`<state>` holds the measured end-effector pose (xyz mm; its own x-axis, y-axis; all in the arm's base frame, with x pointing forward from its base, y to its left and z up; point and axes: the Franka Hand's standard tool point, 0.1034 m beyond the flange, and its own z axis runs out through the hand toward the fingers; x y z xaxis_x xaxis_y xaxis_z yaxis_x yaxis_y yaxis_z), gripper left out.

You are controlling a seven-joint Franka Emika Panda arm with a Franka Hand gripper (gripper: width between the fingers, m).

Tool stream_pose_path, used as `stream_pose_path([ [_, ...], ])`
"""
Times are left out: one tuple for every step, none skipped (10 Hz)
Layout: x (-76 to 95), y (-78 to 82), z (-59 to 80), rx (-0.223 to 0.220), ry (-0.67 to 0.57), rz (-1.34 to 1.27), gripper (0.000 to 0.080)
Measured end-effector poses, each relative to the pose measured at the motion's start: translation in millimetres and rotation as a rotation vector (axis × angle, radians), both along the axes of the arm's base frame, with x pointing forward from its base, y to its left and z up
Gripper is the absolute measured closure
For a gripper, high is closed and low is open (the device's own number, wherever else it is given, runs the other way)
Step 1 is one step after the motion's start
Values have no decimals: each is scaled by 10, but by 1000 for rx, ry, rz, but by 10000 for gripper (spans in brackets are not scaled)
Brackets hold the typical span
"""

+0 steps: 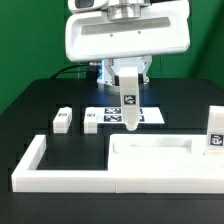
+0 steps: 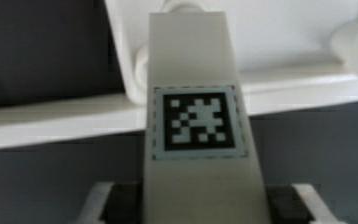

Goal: Assemble desk

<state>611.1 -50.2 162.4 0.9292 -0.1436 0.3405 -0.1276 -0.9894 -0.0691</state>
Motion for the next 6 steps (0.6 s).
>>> stream_pose_path([
  [43,-65,-10,-26,-55,-5,509],
  [128,-95,3,-53,-110,-9,509],
  [163,-111,-10,-51,-108,-10,509],
  [222,-132,11,-38,-91,-11,509],
  [250,-161,-3,-42,-97,-15,509],
  [257,-155,-48,-48,-103,-17,509],
])
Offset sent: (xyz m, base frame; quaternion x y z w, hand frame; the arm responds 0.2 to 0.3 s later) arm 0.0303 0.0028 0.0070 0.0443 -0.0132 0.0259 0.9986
